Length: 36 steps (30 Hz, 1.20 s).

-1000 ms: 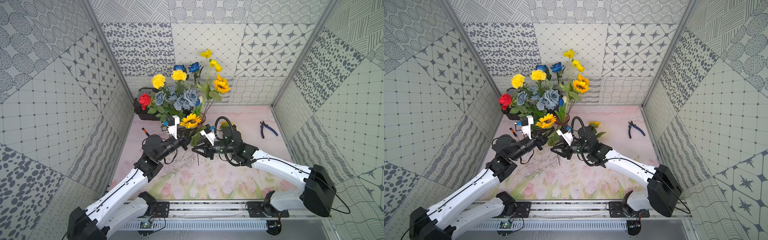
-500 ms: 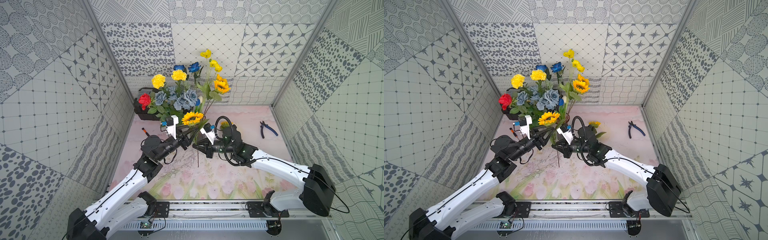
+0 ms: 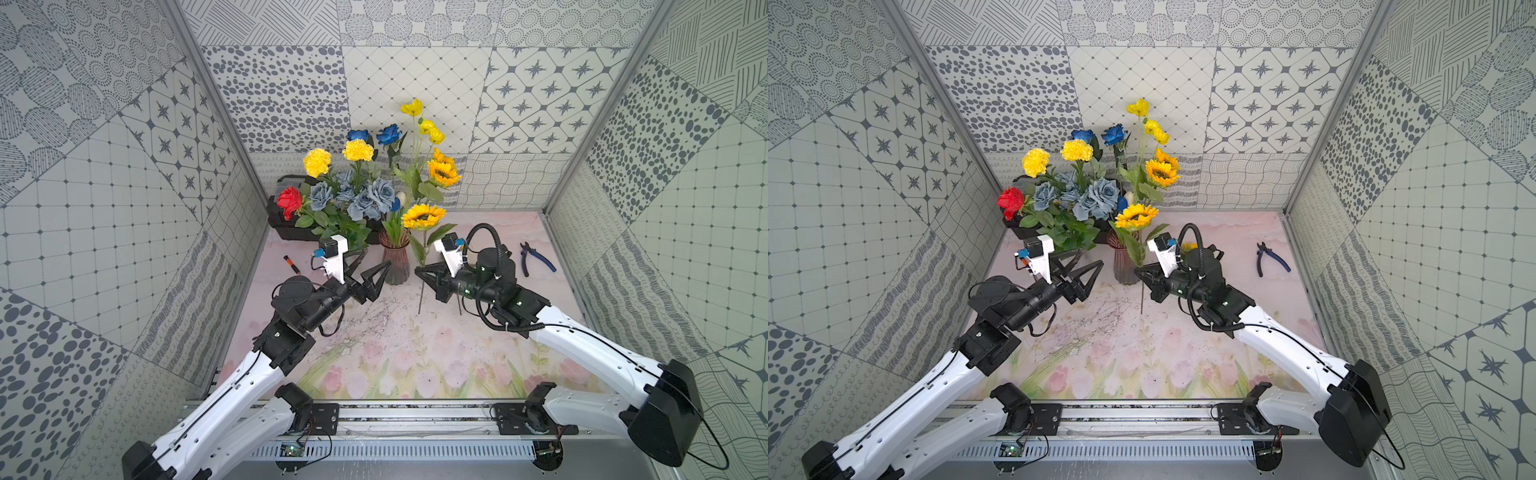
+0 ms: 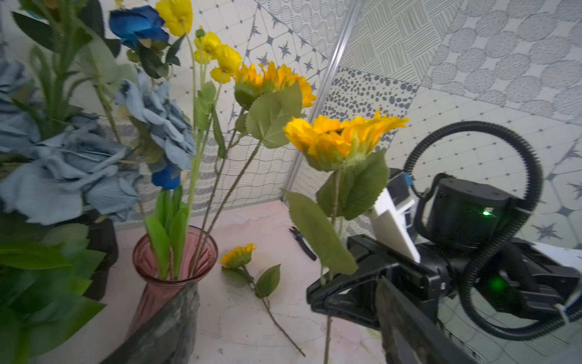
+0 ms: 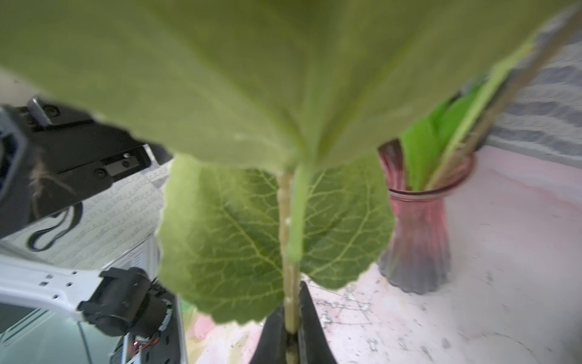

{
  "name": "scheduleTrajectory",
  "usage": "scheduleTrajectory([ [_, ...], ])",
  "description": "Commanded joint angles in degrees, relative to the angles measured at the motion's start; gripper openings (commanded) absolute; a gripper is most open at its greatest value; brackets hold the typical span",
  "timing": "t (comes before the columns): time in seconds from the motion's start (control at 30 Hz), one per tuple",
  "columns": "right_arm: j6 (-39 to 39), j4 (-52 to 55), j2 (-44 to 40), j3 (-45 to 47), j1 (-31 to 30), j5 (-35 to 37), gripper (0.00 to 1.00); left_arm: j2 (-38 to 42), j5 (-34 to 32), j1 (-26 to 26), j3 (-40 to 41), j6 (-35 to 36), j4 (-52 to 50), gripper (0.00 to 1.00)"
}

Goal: Pick out yellow flowers from the vase
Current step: Place the flower at the center of the board.

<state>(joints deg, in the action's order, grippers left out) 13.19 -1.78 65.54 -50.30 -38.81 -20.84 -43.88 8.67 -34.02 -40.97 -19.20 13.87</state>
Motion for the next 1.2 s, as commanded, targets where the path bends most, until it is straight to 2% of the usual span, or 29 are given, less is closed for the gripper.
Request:
scheduleTrajectory([
  [0.0,-2.5,4.3,-5.4,3.4,2.0,7.4,0.0,1.8,-24.9,0.1,-3.1,6.2,-17.6,0.92],
  [0.1,0.2,5.2,-11.2,7.6,4.6,15.0,0.0,1.8,-29.6,0.1,-4.0,6.6,-21.6,0.94],
  [0.13,1.3,4.7,-13.4,9.3,5.7,16.9,0.0,1.9,-30.7,0.1,-3.8,6.5,-22.1,0.98],
  [0.2,3.5,4.7,-16.4,11.8,8.0,21.2,0.0,2.1,-31.5,0.2,-3.1,6.2,-21.9,0.98],
  [0.3,5.9,6.1,-16.7,13.0,13.5,22.2,0.0,2.5,-33.4,0.2,-1.5,5.0,-20.8,0.98],
  [0.4,7.3,8.9,-11.1,10.4,20.8,16.5,0.0,2.2,-34.0,0.3,-1.3,4.9,-21.0,0.98],
  [0.5,7.8,11.4,-1.0,5.0,27.5,5.2,0.0,1.4,-33.2,0.4,-1.8,5.0,-21.9,0.98],
  [0.6,4.7,19.3,11.6,-4.0,29.7,-2.2,0.0,0.8,-32.5,0.5,-2.0,4.9,-22.4,0.98],
  [0.7,2.0,25.9,21.1,-11.0,29.8,-4.2,0.0,0.8,-32.1,0.5,-2.1,4.8,-22.7,0.98],
  [0.8,1.5,27.8,26.7,-13.7,29.9,-2.9,0.0,0.9,-31.7,0.5,-2.1,4.7,-23.0,0.98],
  [1.0,0.3,30.9,35.1,-16.6,30.8,-3.1,0.0,1.2,-30.8,0.5,-1.7,4.7,-22.5,0.99],
  [1.17,-0.3,33.5,38.3,-17.3,31.6,-2.3,0.0,0.6,-30.5,0.6,-1.7,4.8,-22.3,0.98],
])
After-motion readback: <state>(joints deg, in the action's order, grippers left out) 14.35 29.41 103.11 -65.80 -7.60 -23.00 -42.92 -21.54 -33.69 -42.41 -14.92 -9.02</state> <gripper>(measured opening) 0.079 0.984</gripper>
